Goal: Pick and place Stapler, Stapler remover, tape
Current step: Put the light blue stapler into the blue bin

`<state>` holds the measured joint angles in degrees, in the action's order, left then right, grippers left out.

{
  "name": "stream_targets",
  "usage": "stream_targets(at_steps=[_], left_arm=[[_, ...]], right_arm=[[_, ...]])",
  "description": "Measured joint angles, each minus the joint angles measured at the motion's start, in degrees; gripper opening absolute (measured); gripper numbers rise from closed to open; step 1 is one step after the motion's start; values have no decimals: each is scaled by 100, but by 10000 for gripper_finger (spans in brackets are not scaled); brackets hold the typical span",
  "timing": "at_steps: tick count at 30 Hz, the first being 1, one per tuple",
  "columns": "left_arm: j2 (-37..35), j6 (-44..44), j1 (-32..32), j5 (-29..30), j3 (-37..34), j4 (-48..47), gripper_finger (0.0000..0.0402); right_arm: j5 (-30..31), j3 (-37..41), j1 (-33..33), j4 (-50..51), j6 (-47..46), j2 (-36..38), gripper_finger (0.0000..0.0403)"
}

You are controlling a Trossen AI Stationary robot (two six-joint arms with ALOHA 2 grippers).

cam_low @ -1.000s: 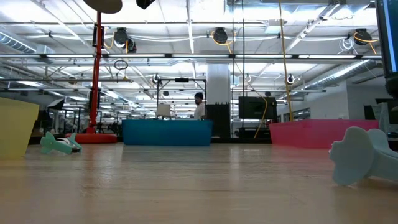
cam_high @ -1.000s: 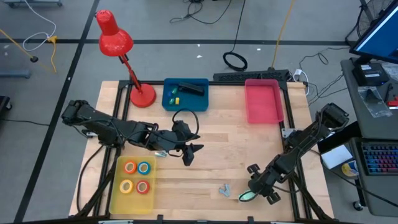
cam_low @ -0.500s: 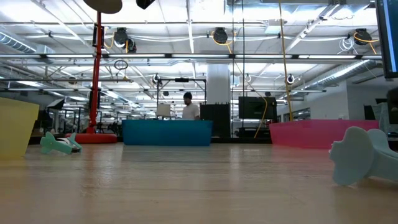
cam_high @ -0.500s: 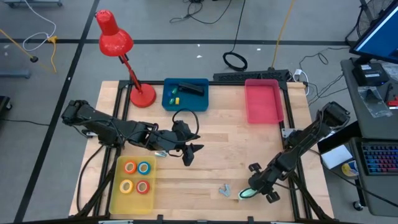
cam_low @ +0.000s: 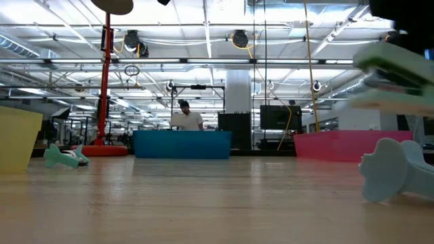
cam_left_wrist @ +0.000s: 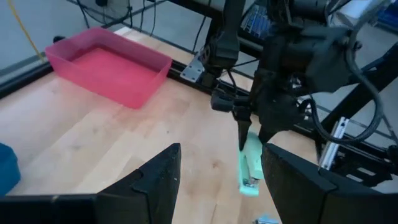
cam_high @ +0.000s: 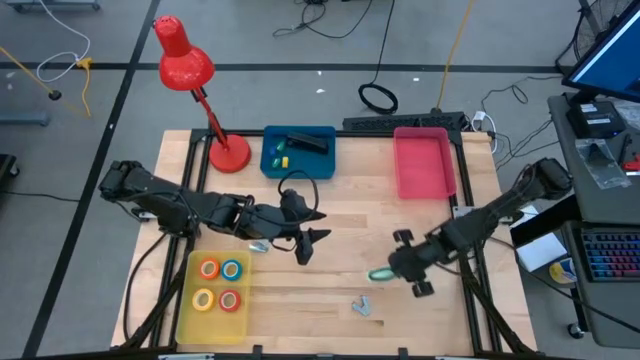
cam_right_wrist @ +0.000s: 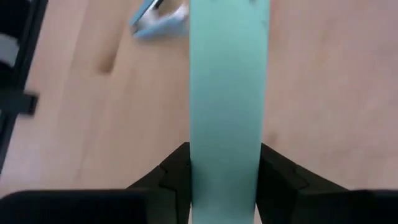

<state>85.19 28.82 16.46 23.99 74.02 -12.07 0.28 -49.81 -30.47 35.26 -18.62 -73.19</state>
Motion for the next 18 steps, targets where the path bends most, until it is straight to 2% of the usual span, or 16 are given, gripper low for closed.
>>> stream_targets(at_steps=[2, 9, 18], left_arm=[[0, -87, -53, -2, 0, -7, 223], [0, -333, -353, -356, 0, -28, 223], [2, -927, -894, -859, 8, -195, 223]], right_arm=[[41, -213, 318, 182, 201, -12, 118], [855, -987, 1341, 641, 899, -16, 118], [897, -1529, 2339, 873, 1405, -411, 118]])
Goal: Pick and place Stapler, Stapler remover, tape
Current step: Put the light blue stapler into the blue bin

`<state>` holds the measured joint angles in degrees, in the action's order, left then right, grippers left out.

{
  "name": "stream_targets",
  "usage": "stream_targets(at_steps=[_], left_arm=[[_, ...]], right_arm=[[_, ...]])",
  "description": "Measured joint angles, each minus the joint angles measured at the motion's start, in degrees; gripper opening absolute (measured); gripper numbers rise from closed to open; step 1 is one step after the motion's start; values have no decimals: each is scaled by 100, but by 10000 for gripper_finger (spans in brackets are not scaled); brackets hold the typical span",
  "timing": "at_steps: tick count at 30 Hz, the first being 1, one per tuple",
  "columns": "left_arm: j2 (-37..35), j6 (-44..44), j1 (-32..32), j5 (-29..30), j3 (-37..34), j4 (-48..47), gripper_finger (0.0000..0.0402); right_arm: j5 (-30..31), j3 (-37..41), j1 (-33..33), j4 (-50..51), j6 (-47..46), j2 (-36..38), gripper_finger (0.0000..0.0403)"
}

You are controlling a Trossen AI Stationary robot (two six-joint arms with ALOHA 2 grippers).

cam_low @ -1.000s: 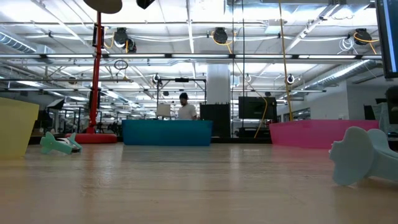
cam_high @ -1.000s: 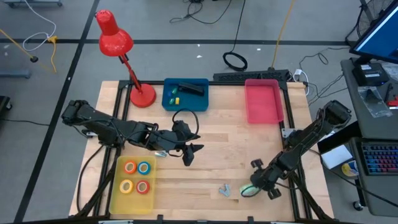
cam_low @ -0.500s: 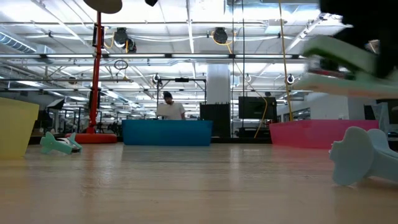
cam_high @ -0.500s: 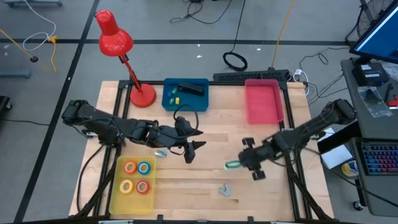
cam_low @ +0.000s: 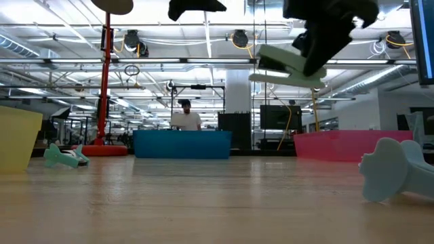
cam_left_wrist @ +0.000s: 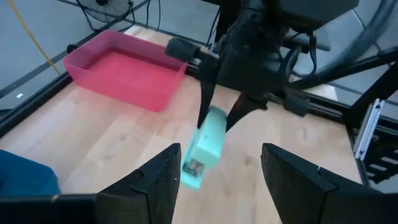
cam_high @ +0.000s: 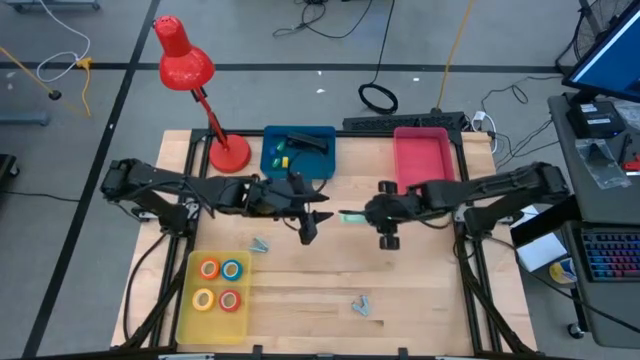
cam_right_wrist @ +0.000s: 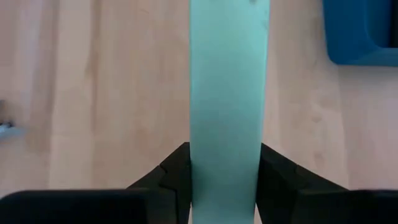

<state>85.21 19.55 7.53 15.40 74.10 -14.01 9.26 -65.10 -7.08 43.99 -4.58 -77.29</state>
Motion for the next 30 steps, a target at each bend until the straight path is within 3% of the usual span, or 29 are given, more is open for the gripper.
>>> stream_targets(at_steps=[7, 16, 30], left_arm=[[81, -356, -290, -310, 29, -146, 223], [515, -594, -301, -398, 86, -307, 223], [1886, -1540, -475, -233, 2043, -1896, 223]], right_arm=[[-44, -304, 372, 49, 390, -502, 118], [-262, -754, 735, 165, 658, -575, 118], [-644, -789, 901, 368, 688, -574, 118]])
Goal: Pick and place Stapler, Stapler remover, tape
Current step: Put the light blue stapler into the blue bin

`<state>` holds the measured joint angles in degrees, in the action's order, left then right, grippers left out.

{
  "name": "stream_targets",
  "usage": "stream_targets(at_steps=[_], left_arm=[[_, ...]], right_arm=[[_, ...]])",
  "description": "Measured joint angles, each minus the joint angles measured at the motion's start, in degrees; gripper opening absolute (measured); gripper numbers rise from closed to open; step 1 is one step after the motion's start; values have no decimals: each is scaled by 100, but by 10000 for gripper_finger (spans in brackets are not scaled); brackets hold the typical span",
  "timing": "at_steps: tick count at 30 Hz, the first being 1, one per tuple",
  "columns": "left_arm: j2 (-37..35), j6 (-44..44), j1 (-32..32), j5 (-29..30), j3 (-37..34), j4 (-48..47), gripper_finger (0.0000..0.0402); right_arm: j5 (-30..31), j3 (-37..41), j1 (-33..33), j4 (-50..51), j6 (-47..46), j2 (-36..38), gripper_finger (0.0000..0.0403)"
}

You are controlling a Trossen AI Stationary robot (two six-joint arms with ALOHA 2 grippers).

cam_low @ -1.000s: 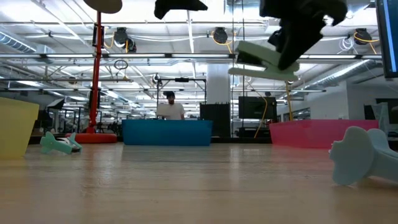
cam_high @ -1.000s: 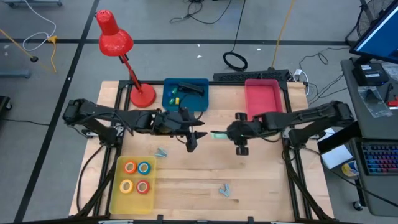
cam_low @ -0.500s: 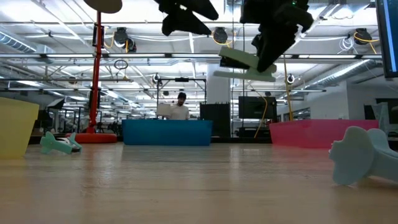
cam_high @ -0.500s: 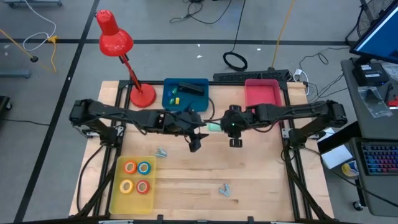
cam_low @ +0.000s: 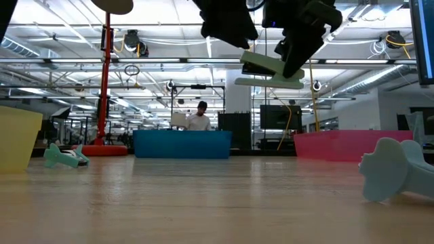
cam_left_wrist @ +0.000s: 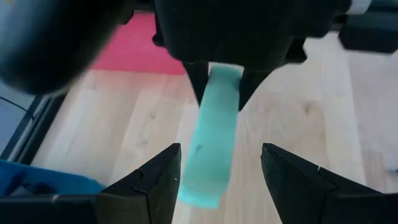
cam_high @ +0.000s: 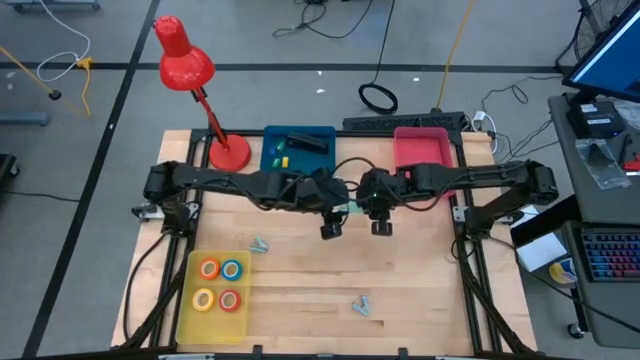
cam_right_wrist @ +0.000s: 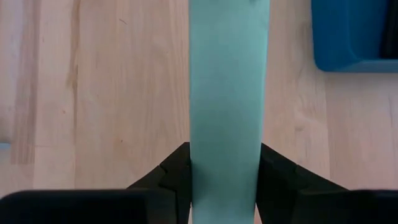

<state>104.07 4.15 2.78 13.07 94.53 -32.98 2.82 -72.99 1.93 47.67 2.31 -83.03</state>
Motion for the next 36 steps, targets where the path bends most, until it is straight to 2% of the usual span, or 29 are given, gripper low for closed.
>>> stream_targets(at_steps=[4, 13, 21, 27, 36], left_arm=[[182, -139, -51, -154, 237, -46, 223], [357, -273, -95, -257, 257, 69, 223], [356, -265, -82, -257, 257, -170, 223], [356, -287, -84, -261, 257, -299, 223], [385, -410, -71, -281, 244, -356, 223]], right_arm=[[-3, 0, 0, 64, -7, 1, 118], [-30, 11, -2, 68, -98, -5, 118], [-474, 13, -7, 21, -166, -9, 118], [-591, 19, -15, 29, -167, 79, 118], [-611, 0, -15, -485, -230, 386, 118]])
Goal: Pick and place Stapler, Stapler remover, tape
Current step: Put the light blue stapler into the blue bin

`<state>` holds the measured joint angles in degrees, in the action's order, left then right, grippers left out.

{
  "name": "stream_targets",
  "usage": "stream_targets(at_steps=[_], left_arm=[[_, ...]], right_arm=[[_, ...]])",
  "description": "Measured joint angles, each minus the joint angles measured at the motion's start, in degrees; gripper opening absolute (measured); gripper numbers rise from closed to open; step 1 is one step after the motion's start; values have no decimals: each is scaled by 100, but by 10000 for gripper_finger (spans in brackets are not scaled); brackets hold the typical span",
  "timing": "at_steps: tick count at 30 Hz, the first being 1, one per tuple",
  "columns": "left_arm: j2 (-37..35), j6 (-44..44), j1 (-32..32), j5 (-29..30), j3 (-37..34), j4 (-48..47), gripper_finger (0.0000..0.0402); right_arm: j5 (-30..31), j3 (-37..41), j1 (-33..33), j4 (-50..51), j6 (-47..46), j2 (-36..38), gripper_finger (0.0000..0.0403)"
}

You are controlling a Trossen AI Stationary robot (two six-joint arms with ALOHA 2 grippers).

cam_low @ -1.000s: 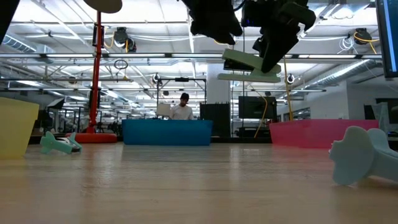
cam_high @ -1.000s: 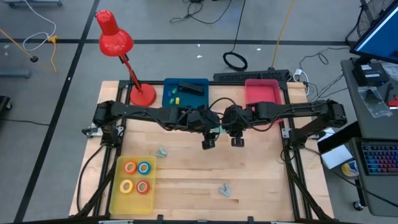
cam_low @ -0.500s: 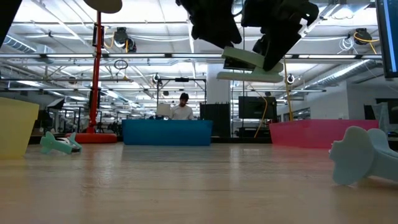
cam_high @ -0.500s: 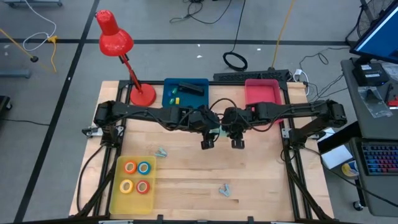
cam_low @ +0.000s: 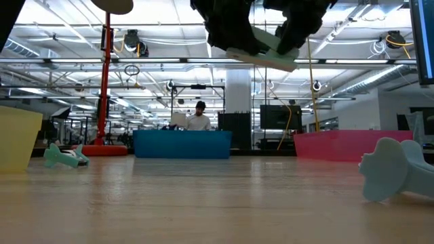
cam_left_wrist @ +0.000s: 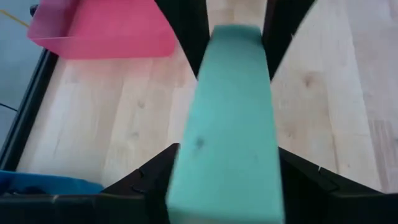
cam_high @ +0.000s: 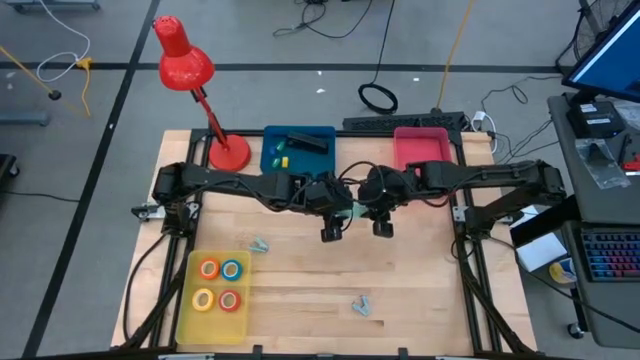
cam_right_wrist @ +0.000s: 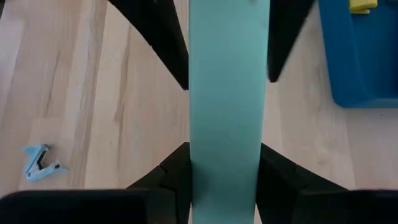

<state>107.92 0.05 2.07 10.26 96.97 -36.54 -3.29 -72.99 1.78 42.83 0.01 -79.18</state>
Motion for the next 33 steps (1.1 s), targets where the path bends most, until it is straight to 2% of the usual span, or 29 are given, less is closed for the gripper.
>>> stream_targets(at_steps=[14, 21, 24, 29, 33], left_arm=[[-74, 289, -50, -256, -2, 619, 223], [-63, 348, -52, -263, 0, 598, 221], [-63, 347, -52, -281, 0, 490, 199], [-63, 276, -50, -438, 0, 475, 123], [-61, 290, -92, -663, 0, 486, 123]], right_arm=[[24, 4, -50, 214, -48, -15, 118], [21, 9, -74, 196, -83, -18, 118], [20, 11, -74, 157, -85, -20, 117], [-21, 13, -81, 155, -17, -22, 118], [-46, 15, -81, 155, -105, -22, 125]])
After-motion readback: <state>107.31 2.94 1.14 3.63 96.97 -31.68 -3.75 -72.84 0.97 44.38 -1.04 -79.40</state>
